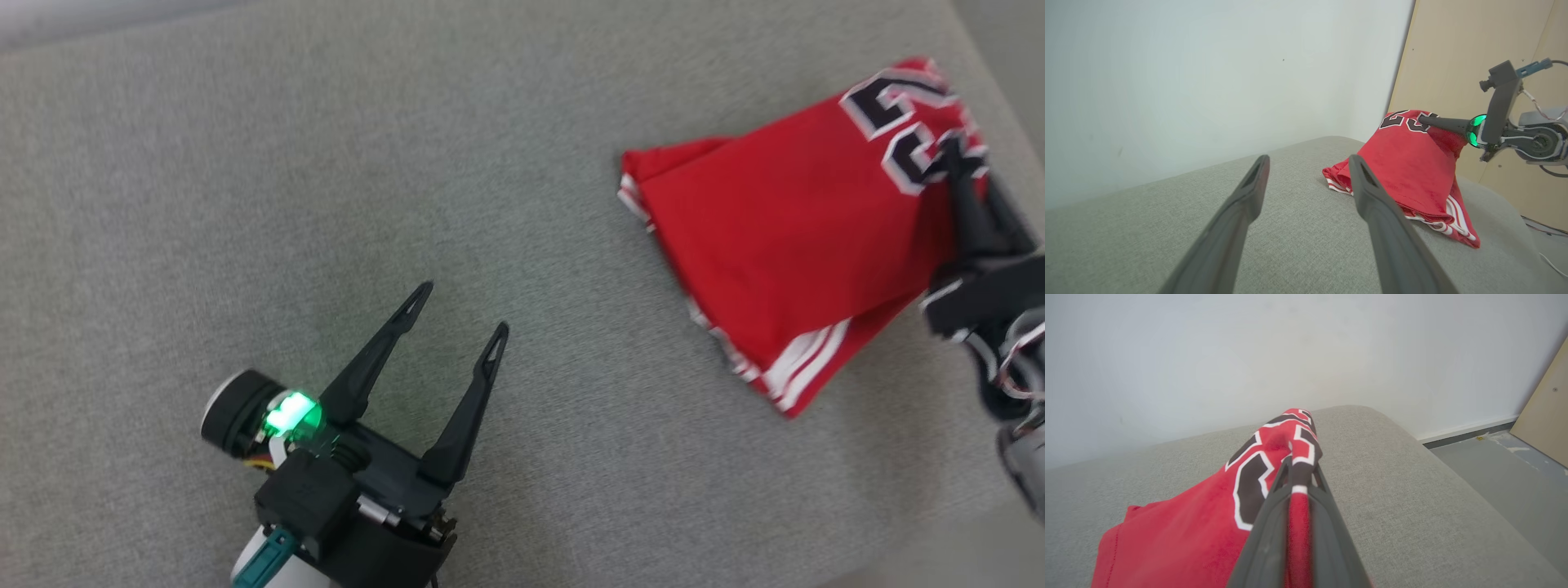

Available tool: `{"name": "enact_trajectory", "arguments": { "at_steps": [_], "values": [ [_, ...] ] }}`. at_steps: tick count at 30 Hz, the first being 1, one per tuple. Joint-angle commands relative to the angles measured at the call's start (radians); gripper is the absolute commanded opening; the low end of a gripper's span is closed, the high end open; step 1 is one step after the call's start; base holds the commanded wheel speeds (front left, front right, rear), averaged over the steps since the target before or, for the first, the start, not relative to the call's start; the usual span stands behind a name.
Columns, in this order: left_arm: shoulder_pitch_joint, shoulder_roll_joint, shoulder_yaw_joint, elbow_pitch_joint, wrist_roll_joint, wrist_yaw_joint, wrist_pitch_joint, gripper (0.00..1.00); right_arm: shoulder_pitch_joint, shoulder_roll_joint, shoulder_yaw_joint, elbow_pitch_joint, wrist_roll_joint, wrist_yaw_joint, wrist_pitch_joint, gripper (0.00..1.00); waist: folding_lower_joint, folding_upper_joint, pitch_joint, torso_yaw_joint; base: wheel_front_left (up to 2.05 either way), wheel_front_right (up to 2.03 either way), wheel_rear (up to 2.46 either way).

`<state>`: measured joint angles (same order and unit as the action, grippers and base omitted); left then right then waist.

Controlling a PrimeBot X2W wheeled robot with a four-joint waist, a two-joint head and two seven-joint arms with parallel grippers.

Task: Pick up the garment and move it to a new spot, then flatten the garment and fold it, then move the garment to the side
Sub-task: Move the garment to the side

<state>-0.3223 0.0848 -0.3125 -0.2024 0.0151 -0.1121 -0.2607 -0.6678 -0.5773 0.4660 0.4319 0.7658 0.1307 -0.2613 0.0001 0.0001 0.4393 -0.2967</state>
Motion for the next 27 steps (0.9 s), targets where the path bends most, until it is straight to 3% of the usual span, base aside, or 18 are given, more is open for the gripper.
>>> {"name": "enact_trajectory", "arguments": {
  "at_steps": [1,8,20,27],
  "values": [
    [-0.027,0.011,-0.010,-0.015,0.015,-0.001,-0.005,1.00,-0.034,-0.018,-0.013,-0.003,-0.029,0.000,-0.005,0.00,-0.0001,-0.0001,0.107,0.054,0.00,0.00,0.00],
    [-0.101,0.034,-0.054,-0.084,0.036,-0.007,-0.005,1.00,-0.129,-0.077,-0.124,0.005,-0.143,0.000,-0.005,0.00,-0.0001,-0.0001,0.188,0.082,0.00,0.00,0.00],
    [-0.129,0.072,-0.088,-0.141,0.059,-0.010,0.029,1.00,-0.185,-0.100,-0.328,0.186,-0.243,0.000,-0.005,0.00,-0.0001,-0.0001,0.228,0.102,0.00,0.00,0.00],
    [-0.133,0.082,-0.097,-0.166,0.064,-0.006,0.048,1.00,-0.206,-0.086,-0.484,0.210,-0.339,0.000,-0.005,0.00,-0.0001,-0.0001,0.233,0.103,0.00,0.00,0.00]
  ]
}}
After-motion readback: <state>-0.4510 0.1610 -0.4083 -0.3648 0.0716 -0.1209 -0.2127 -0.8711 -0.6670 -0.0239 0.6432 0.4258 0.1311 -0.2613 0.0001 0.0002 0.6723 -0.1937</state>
